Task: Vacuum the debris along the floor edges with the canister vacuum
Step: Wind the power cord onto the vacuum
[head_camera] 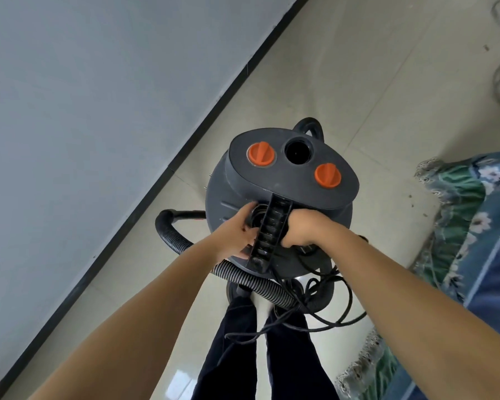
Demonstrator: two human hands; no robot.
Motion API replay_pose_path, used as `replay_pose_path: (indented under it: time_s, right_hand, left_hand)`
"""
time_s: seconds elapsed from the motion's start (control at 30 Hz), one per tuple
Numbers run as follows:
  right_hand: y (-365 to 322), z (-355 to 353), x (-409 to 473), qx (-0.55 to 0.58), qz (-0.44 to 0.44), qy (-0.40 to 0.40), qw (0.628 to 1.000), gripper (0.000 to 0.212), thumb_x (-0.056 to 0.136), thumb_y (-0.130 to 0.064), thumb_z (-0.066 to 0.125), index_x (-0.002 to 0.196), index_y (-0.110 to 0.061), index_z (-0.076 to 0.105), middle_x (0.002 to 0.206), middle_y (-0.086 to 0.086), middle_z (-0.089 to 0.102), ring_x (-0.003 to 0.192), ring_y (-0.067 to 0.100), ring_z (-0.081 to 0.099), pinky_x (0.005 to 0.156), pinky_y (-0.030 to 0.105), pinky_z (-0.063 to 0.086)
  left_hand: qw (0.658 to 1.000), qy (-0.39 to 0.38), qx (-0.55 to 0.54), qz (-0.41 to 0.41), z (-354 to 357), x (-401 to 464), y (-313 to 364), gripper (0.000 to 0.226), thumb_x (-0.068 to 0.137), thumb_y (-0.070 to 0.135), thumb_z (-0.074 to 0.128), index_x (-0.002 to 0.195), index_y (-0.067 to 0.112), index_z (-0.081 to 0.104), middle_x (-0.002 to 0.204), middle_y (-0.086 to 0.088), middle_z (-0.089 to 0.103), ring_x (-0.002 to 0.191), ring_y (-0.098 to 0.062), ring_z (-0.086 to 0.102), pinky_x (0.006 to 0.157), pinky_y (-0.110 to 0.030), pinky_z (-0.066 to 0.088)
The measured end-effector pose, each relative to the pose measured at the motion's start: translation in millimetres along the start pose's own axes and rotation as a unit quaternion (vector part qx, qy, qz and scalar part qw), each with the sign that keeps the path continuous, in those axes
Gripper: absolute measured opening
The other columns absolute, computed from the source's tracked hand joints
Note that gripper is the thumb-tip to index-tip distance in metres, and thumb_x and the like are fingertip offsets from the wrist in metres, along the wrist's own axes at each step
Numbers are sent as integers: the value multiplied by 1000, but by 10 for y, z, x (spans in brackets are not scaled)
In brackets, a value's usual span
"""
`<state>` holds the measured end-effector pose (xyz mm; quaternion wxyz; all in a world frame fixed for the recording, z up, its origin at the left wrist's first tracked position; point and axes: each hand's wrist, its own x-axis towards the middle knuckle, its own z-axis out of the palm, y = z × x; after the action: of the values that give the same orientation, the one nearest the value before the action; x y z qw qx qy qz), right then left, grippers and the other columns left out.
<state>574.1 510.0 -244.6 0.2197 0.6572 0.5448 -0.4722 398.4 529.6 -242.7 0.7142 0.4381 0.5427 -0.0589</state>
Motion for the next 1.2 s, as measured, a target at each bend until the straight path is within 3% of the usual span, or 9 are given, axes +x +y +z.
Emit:
replay_pose_path:
  time_s: [0.1,0.2,0.33,0.43,0.67,0.77,0.9,1.07,1.2]
  right_hand:
    - [-43,132,11,62,-16,70,995,19,77,-29,68,79,-10,63,73,5,61,74,28,62,64,32,48]
    - [-16,319,-62,108,-30,136,984,27,83,-34,66,87,-8,61,84,10,66,84,32,63,67,34,45]
    - [148,525,-277,113,-54,271,954,50,83,-45,66,122,-16,54,121,3,56,116,24,49,98,41,38]
    - [354,577,-440,91,-80,276,953,60,83,-52,64,134,-22,50,134,-4,48,126,18,41,111,44,28]
    - [352,579,-454,67,-71,290,952,46,92,-41,59,134,-25,53,138,-1,44,128,22,41,108,39,33]
    - [256,609,-441,108,-43,350,930,46,92,-37,58,135,-22,52,132,1,51,124,24,47,108,43,33]
    - [-6,760,-406,27,-67,307,949,61,91,-53,52,143,-22,41,143,-1,45,141,21,31,114,59,8]
    - [24,748,-380,-5,-64,395,917,36,85,-32,71,119,-20,68,115,6,66,110,30,61,94,57,44]
    - [0,568,-301,21,-68,341,938,42,100,-19,41,142,-17,40,118,7,61,105,29,59,87,40,45]
  left_hand:
    - [987,64,143,21,-60,130,26,56,94,18,55,142,33,30,102,-9,60,76,-25,67,52,-33,59]
    - [929,195,303,86,-14,255,53,33,91,30,57,123,24,52,106,-2,64,89,-27,65,64,-33,51]
    - [912,262,308,73,94,313,41,24,89,27,57,112,20,62,117,-4,50,85,-27,57,68,-33,42]
    - [911,312,253,89,102,234,-9,16,87,18,57,102,12,56,108,-5,46,73,-21,47,67,-32,37]
    - [933,286,178,128,-119,163,-46,12,86,9,56,88,13,45,69,-1,54,60,-20,52,52,-30,42]
    - [932,267,208,131,-244,223,-87,13,86,7,56,93,12,46,84,-4,54,73,-23,52,60,-30,41]
    - [889,228,367,150,-330,258,-143,28,88,12,55,116,13,50,107,-4,43,87,-26,51,73,-35,43]
    - [878,232,366,202,-334,232,-217,27,91,9,51,117,14,52,103,-7,44,85,-32,54,72,-32,40]
    - [907,224,313,171,-390,264,-99,34,90,4,51,122,14,56,106,-9,51,97,-30,53,82,-28,35]
